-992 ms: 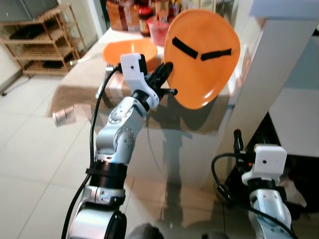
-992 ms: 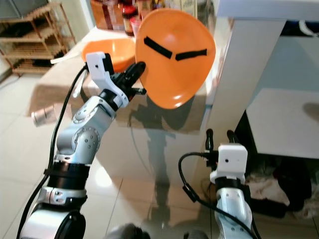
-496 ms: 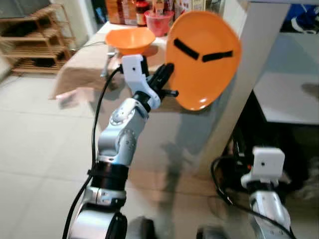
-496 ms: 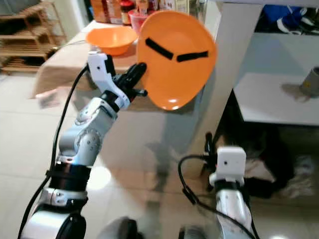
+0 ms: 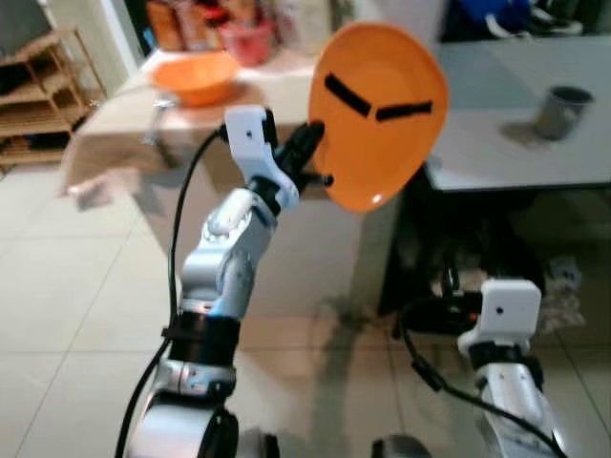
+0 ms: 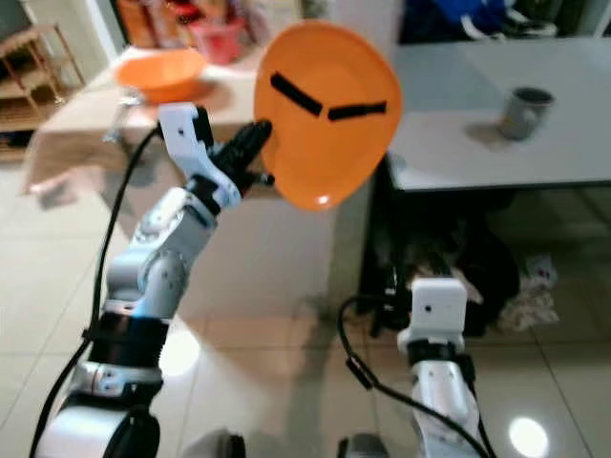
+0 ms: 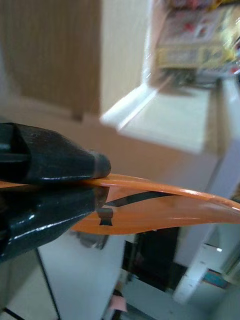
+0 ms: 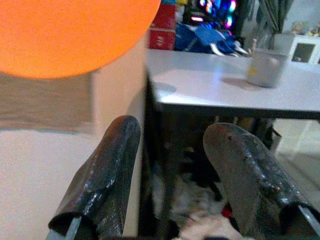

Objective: Setting the table

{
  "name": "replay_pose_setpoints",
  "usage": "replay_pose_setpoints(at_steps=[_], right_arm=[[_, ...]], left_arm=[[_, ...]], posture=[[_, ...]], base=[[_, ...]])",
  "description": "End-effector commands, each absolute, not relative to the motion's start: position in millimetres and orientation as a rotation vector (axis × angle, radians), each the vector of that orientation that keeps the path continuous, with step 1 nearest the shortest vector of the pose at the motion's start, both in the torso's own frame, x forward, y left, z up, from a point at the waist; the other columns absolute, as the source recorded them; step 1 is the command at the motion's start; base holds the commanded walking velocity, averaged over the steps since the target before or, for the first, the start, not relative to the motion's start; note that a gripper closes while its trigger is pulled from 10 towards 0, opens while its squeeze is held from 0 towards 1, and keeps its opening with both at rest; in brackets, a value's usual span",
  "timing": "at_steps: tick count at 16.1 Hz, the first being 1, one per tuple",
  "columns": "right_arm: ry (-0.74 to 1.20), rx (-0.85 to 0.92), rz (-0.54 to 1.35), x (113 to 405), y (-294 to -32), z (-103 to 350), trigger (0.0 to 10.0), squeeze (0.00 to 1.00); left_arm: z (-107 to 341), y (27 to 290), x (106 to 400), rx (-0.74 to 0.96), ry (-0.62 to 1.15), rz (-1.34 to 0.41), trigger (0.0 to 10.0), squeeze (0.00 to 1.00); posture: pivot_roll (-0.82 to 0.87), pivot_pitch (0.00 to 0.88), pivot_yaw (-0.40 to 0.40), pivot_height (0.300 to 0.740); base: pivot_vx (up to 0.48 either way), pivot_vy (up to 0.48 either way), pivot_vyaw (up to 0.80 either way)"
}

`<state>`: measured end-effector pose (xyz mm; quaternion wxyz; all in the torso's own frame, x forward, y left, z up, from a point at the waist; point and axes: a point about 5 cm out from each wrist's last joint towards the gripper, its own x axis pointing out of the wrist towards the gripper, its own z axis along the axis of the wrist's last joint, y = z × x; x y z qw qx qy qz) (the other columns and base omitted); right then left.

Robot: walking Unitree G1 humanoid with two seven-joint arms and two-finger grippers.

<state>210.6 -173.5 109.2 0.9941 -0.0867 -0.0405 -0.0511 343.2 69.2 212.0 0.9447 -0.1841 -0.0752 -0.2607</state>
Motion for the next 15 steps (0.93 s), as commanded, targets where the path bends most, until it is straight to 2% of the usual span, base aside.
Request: replay_pose_setpoints(at_steps=[1,15], right_arm=[[-0.089,-0.165,-0.108,212.2,-173.5,111.5,10.0,0.00],[-0.089,-0.170,-0.113,208.6,-176.0,111.5,10.0,0.00]], left_arm=[[221.8,66.6,343.9,-0.356,-0.197,-0.540,0.0,0.00],[212.4,59.9,341.1,-0.285,-0.195,-0.566,0.0,0.00]], posture=[[-0.07,0.000,0.095,0.707],[-0.09,0.000,0.098,0.707]], base=[[0.244,-0.409,0.00],[0.260,-0.401,0.00]])
